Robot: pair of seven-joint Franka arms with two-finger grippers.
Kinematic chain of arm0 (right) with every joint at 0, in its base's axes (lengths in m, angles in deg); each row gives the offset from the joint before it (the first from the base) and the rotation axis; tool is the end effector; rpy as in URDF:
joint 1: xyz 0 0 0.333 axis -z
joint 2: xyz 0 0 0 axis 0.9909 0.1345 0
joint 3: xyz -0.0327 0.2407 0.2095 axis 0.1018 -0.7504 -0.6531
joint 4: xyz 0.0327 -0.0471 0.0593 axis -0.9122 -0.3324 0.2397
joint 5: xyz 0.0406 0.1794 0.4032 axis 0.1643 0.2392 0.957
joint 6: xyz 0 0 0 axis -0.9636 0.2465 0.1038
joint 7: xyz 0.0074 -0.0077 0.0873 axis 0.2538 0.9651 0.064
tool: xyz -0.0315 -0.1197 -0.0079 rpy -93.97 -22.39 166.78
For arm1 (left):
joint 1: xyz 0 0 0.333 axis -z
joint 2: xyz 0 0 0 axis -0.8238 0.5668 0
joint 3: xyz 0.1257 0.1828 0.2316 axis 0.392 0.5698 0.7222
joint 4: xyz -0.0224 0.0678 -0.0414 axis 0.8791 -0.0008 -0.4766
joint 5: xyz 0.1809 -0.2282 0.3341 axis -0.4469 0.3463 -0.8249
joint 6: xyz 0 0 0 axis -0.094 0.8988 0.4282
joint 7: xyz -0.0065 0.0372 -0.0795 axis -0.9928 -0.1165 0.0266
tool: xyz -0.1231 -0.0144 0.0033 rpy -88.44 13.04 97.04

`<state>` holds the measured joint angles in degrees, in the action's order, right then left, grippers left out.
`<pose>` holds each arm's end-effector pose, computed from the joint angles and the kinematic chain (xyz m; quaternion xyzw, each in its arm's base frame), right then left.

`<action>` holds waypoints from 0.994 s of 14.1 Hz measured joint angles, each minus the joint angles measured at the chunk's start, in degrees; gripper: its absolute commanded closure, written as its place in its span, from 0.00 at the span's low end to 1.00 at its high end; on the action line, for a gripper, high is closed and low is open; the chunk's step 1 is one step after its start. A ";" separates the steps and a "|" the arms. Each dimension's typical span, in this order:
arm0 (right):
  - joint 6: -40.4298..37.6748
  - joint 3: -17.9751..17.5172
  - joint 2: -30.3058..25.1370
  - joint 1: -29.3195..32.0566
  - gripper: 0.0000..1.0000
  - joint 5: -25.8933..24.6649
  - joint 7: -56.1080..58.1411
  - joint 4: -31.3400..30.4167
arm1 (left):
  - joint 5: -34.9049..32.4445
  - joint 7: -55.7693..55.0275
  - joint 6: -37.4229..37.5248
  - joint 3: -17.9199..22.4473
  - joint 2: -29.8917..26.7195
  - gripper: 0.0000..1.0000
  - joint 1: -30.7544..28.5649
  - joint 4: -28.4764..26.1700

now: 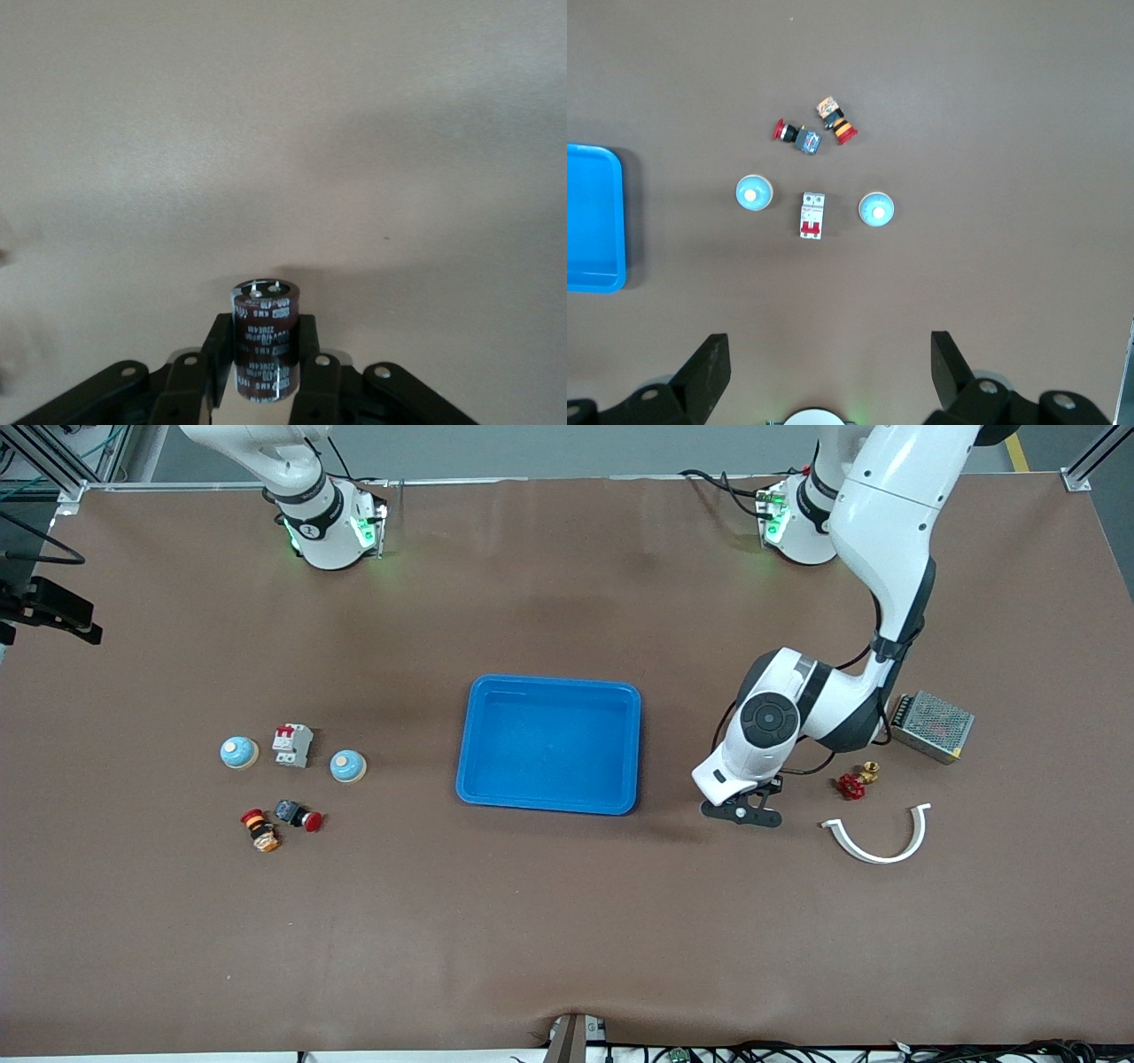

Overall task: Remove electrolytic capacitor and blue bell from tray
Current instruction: 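Lower the capacitor beside the first capacitor with the left gripper and release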

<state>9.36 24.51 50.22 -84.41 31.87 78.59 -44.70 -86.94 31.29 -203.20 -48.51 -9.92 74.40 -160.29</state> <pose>0.5894 -0.0467 0.6526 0.9991 0.0063 -0.0355 0.0229 0.6205 -0.2673 0.1505 -0.9917 0.1118 0.0046 0.0627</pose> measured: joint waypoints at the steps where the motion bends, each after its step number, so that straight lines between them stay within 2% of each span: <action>1: 0.12 0.00 -0.29 0.45 0.00 0.06 0.00 -0.04 | -0.26 0.00 -0.16 0.00 0.08 1.00 -0.31 0.00; 4: 1.01 -0.06 -1.14 0.88 0.00 0.38 0.00 -0.75 | -0.54 0.00 -1.86 0.01 0.72 1.00 -0.80 -0.09; 9: 5.37 -0.31 -2.20 0.87 0.00 0.42 0.00 -6.25 | -0.68 -1.43 -3.15 0.08 1.08 1.00 -1.05 -0.08; 14: 5.52 -0.31 -2.53 0.87 0.00 0.42 -0.06 -6.41 | -0.87 -3.55 -4.25 0.09 1.09 1.00 -1.06 -0.08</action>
<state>14.88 24.20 47.69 -83.54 32.28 78.53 -51.11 -87.81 27.74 -207.44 -48.42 -8.84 73.34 -160.37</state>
